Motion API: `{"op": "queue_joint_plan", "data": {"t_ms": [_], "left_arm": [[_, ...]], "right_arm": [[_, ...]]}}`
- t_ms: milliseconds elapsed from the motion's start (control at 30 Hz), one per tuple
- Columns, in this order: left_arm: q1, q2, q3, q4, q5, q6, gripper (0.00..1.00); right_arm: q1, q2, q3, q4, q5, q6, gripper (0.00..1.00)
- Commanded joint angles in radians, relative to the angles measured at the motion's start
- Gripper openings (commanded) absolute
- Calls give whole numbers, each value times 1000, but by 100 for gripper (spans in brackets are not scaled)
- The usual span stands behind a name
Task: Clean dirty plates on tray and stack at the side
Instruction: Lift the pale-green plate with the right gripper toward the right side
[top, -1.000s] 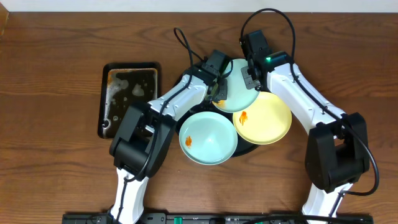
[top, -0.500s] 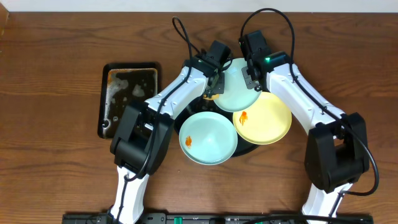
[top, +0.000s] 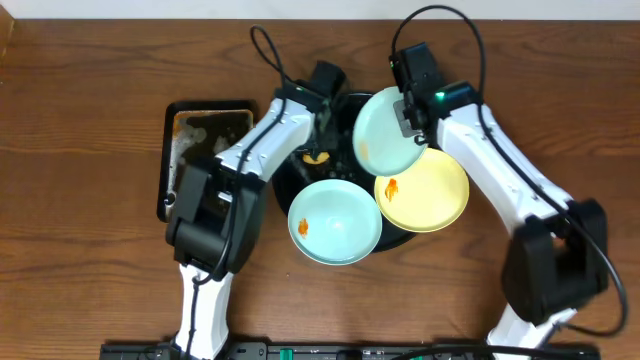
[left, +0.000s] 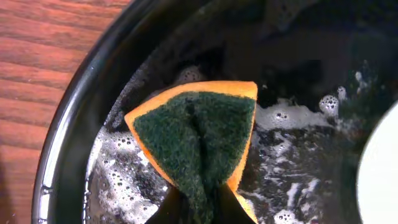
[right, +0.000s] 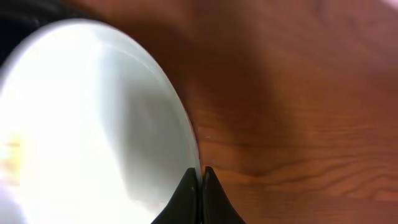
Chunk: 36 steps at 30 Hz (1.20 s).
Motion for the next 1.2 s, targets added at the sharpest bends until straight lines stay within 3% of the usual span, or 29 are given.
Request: {"op": "queue_joint_plan", "data": {"t_ms": [0,200,500,767,1167], "left_arm": [[48,18,19,8,172,-4,9],[90,18,19,7,260,-4,9],[95,18,19,4,262,7,9],[95,18,19,4,262,7,9],[95,18,19,3,262,7,10]], "right_arm": [[8,-121,10,1,40,-105,1],[55,-203,10,28,151,-193,1],[181,-207,10,114,439,-352,1],[261,-204,9,185,530,-534,1],[280,-204,9,185,536,-547,1]]}}
